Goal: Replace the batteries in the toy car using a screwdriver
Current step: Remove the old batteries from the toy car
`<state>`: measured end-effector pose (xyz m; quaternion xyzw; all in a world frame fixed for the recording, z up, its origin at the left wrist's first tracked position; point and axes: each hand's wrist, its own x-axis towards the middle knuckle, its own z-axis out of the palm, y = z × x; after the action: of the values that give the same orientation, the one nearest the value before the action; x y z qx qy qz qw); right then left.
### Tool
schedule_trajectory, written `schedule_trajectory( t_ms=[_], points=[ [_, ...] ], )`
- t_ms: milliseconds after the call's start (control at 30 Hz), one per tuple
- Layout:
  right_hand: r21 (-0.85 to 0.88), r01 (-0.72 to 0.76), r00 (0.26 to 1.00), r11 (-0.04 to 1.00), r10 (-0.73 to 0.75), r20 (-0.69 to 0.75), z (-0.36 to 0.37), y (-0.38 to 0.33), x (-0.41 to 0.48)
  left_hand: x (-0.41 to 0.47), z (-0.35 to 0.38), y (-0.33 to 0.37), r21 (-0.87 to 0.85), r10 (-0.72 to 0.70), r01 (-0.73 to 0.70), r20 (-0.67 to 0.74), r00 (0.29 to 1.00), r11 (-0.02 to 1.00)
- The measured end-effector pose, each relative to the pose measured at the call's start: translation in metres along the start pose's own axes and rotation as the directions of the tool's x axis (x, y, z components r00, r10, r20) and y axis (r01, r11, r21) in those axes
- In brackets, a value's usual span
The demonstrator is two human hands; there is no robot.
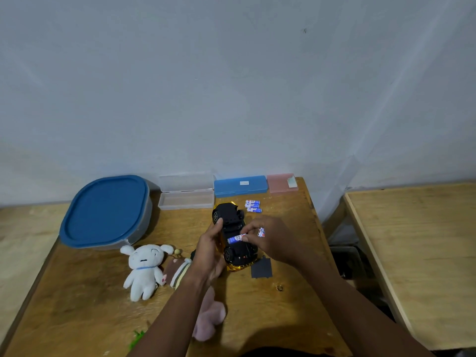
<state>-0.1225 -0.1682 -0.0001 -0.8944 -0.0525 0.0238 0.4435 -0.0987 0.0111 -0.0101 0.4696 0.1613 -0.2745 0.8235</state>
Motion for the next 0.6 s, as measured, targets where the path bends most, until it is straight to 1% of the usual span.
schedule_trajectory(
  t_ms=[100, 167, 233, 367, 467, 500, 533, 567, 600],
  points=[
    [-0.078, 0.099, 0.994, 0.992, -0.102, -0.030, 0.004, 0.002, -0.001, -0.001, -0.001, -0.001, 0.000, -0.007, 0.007, 0.007, 1.000, 1.000],
    [-0.096, 0.110, 0.992, 0.989, -0.114, -0.046, 0.005, 0.003, 0.000, 0.001, 0.000, -0.001, 0.010, 0.008, -0.008, 0.002, 1.000, 1.000],
    [-0.078, 0.095, 0.993, 0.992, -0.100, -0.065, 0.005, 0.001, -0.001, 0.003, 0.001, 0.000, 0.035, 0.030, -0.030, 0.001, 1.000, 0.999],
    [0.075, -0.022, 0.998, 0.997, 0.027, -0.063, 0.001, -0.003, -0.002, 0.007, 0.007, 0.000, 0.073, 0.054, -0.052, -0.016, 0.998, 0.996],
    [0.262, -0.121, 0.986, 0.958, 0.147, -0.079, 0.000, -0.006, -0.001, 0.010, 0.013, -0.003, 0.144, 0.089, -0.087, -0.010, 0.996, 0.986],
    [0.350, -0.172, 0.971, 0.921, 0.218, -0.096, -0.001, -0.006, -0.001, 0.012, 0.015, -0.004, 0.160, 0.089, -0.084, -0.022, 0.996, 0.984],
    [0.466, -0.236, 0.943, 0.853, 0.317, -0.102, -0.001, -0.006, -0.003, 0.014, 0.015, -0.005, 0.174, 0.086, -0.077, -0.040, 0.996, 0.982],
    [0.604, -0.298, 0.902, 0.739, 0.425, -0.074, -0.001, -0.007, -0.005, 0.016, 0.015, -0.006, 0.195, 0.084, -0.071, -0.061, 0.995, 0.978],
    [0.728, -0.343, 0.861, 0.594, 0.509, -0.010, -0.002, -0.006, -0.007, 0.019, 0.015, -0.007, 0.228, 0.088, -0.069, -0.076, 0.993, 0.971]
  ],
)
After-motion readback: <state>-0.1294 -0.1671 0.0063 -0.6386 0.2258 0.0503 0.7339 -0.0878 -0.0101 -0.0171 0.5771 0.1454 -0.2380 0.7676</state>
